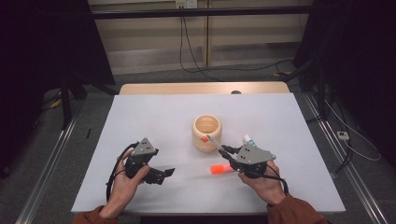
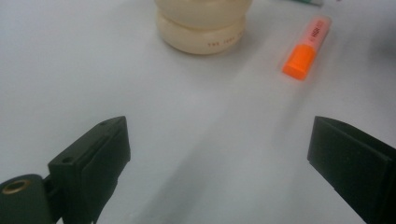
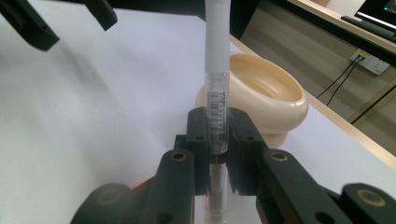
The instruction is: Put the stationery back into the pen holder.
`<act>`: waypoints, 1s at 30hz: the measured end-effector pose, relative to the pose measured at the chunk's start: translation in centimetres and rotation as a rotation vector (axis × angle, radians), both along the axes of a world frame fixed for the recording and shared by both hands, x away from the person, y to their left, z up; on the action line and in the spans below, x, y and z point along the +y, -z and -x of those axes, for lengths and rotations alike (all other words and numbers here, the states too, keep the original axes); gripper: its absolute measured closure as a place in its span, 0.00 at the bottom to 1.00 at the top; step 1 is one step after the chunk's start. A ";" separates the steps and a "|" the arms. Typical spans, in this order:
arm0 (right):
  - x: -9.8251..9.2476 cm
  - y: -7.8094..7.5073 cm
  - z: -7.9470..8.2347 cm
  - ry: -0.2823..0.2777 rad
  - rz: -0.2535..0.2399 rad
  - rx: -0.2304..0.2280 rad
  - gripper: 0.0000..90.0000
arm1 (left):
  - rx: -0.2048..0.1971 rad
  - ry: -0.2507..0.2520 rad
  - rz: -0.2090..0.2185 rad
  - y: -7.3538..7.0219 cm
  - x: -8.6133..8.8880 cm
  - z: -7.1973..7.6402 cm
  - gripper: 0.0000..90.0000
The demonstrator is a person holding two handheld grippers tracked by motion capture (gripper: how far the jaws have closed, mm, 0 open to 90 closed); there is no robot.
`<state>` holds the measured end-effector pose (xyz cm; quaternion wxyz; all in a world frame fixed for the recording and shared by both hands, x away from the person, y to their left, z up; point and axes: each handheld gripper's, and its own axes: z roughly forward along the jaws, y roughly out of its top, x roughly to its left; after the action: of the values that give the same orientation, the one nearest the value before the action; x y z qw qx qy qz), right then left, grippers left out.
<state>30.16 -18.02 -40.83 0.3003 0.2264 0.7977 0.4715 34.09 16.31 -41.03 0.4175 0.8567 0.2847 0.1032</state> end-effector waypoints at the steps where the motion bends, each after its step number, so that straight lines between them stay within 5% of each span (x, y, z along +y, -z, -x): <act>1: -0.1 -0.1 -0.1 0.002 -0.018 0.005 0.90 | -0.014 -0.009 0.009 0.0 0.2 0.2 0.07; 10: -0.6 -0.3 -0.9 -0.007 -0.160 0.052 0.90 | -0.039 -0.069 0.069 0.7 2.0 1.0 0.07; 18: -1.2 -0.5 -1.8 0.021 -0.266 0.091 0.90 | -0.046 -0.096 0.049 2.0 3.3 1.7 0.06; 22: -1.3 -0.7 -2.4 0.035 -0.345 0.125 0.90 | -0.065 -0.129 0.080 2.3 4.2 2.2 0.07; 30: -0.7 -1.4 -3.6 0.032 -0.400 0.133 0.90 | -0.077 -0.182 0.125 2.3 5.7 2.2 0.06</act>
<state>33.78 -18.75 -39.42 0.2034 0.3246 0.7025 0.5998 31.92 22.00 -43.30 0.4695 0.7951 0.3510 0.1557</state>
